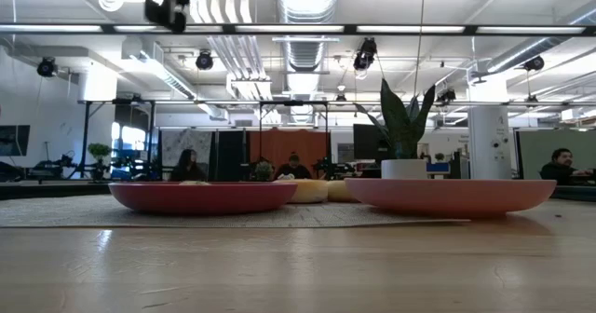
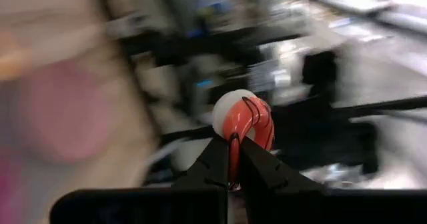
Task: Pick & Place donuts
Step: Put the small orange donut on the dark pink plate, then put the small yellow donut on the dark pink plate
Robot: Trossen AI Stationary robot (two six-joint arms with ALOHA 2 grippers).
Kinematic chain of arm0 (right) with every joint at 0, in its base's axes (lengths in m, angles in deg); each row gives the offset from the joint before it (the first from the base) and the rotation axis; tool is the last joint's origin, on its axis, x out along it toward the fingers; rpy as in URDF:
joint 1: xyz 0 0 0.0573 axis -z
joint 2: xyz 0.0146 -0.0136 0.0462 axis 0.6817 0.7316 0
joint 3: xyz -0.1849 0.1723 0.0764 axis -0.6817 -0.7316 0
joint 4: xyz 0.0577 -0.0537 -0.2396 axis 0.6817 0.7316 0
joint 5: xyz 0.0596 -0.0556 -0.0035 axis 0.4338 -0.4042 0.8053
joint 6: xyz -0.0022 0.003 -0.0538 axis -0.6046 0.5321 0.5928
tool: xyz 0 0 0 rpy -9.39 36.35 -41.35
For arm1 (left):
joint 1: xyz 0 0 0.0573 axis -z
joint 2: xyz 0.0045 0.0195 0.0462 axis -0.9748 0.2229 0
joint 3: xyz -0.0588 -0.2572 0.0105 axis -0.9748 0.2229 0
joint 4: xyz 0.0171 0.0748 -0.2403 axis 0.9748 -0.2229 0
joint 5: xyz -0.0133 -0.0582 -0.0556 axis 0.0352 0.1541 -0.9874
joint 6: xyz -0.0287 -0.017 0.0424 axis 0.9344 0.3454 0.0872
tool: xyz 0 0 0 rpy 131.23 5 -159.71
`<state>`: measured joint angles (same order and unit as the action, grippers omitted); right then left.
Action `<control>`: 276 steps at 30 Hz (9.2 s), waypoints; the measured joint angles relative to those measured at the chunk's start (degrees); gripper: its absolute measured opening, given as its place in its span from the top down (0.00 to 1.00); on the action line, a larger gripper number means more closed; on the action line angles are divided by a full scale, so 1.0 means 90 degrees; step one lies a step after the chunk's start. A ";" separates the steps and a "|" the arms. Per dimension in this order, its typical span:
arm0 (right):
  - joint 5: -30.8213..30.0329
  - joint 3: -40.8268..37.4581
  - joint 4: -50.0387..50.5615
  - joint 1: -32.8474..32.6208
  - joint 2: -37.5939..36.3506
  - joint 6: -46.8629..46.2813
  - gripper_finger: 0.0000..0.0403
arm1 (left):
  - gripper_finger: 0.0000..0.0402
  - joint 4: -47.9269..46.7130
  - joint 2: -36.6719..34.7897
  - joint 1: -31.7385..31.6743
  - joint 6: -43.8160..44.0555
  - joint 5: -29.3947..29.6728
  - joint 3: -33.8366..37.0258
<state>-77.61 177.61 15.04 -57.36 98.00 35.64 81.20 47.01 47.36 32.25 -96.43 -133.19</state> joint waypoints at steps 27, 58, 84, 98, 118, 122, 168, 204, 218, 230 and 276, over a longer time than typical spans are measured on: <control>0.2160 -0.1437 0.7210 0.0200 -0.1935 -0.9896 0.66 | 1.00 0.1259 -0.0171 0.2128 -0.0073 0.2406 0.4093; 0.2864 -0.1314 0.7265 0.0922 -0.1914 -0.8776 0.68 | 1.00 -0.0257 0.2469 0.2808 -0.1604 0.3035 0.2764; 0.2854 -0.1399 0.7299 0.0939 -0.1909 -0.8746 0.68 | 0.63 -0.0028 0.2528 0.2849 -0.1727 0.2485 0.2700; 0.2845 -0.1399 0.7438 0.0947 -0.1909 -0.8703 0.68 | 0.62 -0.2077 0.1378 0.2715 -0.2553 0.4262 0.1870; 0.2859 -0.1399 0.7556 0.1104 -0.1906 -0.8718 0.68 | 0.62 -0.2502 0.2927 0.0034 -0.5006 0.3168 0.1174; 0.2862 -0.1399 0.7587 0.1104 -0.1906 -0.8727 0.68 | 0.62 -0.2181 0.3246 0.0027 -0.5134 0.3160 0.1174; 0.7776 -0.2025 0.7101 0.2461 -0.1902 -0.9281 0.68 | 1.00 -0.1761 -0.0341 0.1226 -0.6670 0.4820 0.1143; 0.8300 -0.2387 0.5771 0.2350 -0.1906 -0.9256 0.43 | 1.00 -0.0612 0.1304 0.2733 -0.7463 0.6055 -0.0354; 0.8296 -0.2387 0.5872 0.2350 -0.1906 -0.9057 0.78 | 0.99 -0.0725 0.1329 0.2764 -0.7019 0.6010 -0.0314; 0.8207 -0.2387 0.6094 0.2208 -0.1906 -0.8653 0.97 | 0.74 -0.1570 0.1276 0.2764 -0.6142 0.6038 -0.0314; 0.5639 -0.1906 0.7205 0.0070 0.1005 -0.5415 0.97 | 0.69 -0.3932 -0.0332 0.5557 -0.0977 0.7002 0.1575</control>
<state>-26.86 160.45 79.89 -56.73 107.05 -13.10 45.81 44.03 97.37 23.46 -33.41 -119.01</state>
